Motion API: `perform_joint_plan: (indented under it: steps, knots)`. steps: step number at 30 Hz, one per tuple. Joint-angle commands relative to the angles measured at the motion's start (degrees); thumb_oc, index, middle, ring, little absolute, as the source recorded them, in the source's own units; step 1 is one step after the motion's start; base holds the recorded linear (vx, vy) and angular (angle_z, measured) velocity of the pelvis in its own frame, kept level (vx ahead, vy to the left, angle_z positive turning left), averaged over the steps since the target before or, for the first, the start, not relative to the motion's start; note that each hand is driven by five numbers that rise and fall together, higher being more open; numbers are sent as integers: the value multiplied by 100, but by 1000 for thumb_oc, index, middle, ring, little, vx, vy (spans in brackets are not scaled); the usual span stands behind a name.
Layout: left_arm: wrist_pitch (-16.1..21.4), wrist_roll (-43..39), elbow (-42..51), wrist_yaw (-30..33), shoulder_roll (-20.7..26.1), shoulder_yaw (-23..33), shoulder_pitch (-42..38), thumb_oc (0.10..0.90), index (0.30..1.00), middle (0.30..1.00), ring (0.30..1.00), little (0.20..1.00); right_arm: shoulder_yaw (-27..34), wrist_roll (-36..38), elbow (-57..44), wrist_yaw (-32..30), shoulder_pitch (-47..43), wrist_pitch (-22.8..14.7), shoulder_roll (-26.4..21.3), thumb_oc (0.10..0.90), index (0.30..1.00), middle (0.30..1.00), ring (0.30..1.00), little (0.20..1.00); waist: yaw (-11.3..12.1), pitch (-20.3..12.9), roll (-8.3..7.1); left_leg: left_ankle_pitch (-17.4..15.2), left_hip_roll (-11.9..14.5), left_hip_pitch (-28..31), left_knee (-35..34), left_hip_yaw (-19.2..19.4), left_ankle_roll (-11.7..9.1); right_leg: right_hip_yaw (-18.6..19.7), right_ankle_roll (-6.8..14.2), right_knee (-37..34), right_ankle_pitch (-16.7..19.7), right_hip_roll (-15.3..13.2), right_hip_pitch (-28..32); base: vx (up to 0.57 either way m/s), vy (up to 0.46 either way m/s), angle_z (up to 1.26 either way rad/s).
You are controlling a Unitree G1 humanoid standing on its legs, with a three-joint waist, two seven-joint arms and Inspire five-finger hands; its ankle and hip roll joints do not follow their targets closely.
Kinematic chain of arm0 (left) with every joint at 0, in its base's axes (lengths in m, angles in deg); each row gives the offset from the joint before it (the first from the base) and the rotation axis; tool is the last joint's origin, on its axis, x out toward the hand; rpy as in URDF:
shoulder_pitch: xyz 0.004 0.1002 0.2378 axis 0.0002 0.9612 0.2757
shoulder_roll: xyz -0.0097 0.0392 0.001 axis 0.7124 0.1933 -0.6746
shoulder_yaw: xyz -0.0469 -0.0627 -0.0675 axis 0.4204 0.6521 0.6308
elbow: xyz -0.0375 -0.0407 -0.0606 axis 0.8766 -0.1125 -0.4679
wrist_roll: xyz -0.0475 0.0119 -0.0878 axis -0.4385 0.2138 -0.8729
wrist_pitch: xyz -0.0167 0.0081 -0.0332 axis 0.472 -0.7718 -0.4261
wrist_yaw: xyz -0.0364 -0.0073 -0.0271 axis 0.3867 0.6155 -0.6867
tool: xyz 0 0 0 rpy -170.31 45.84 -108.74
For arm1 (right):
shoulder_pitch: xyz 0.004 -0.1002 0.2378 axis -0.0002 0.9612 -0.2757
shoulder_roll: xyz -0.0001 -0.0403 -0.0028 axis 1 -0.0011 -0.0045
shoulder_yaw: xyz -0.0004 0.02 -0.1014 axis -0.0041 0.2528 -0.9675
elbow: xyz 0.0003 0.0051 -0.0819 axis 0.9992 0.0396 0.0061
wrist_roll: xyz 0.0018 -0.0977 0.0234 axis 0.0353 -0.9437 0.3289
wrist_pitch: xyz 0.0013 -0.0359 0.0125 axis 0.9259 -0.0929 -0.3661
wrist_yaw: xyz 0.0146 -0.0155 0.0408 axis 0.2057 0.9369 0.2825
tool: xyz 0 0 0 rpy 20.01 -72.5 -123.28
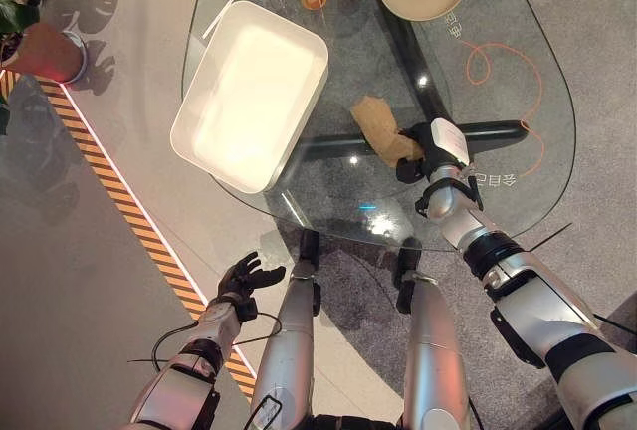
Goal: Wipe the table with a cloth and put it in the basket.
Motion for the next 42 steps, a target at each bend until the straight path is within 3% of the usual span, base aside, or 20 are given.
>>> perform_joint_plan:
  steps: [1, 21, 42]
  knots:
    - [30, 72, 23, 167, 7, -109, 121, 800, 900, 900, 900, 900, -349, -321, -512, 295, -285, -499, 93, 100, 300, 300, 300, 200, 39, -101, 84, -328, -549, -221, 525, 396, 613, -420, -258, -556, 289, 221, 226, 0, 0, 0]
    - [-39, 148, 95, 170, 29, -66, 133, 800, 900, 900, 900, 900, -730, -482, -1147, 1572, -104, -1106, 61, 100, 300, 300, 300, 200, 7, -101, 55, -281, -549, -247, 527, 407, 589, -433, -258, -550, 310, 213, 173, 0, -1, 0]
    - [-60, 146, 76, 100, 68, -47, 108, 800, 900, 900, 900, 900, -761, -526, -1184, 1818, -85, -1226, -21, 100, 300, 300, 300, 200, -7, -101, 78, -251, -525, -244, 489, 441, 589, -441, -245, -545, 335, 186, 139, 0, 0, 0]
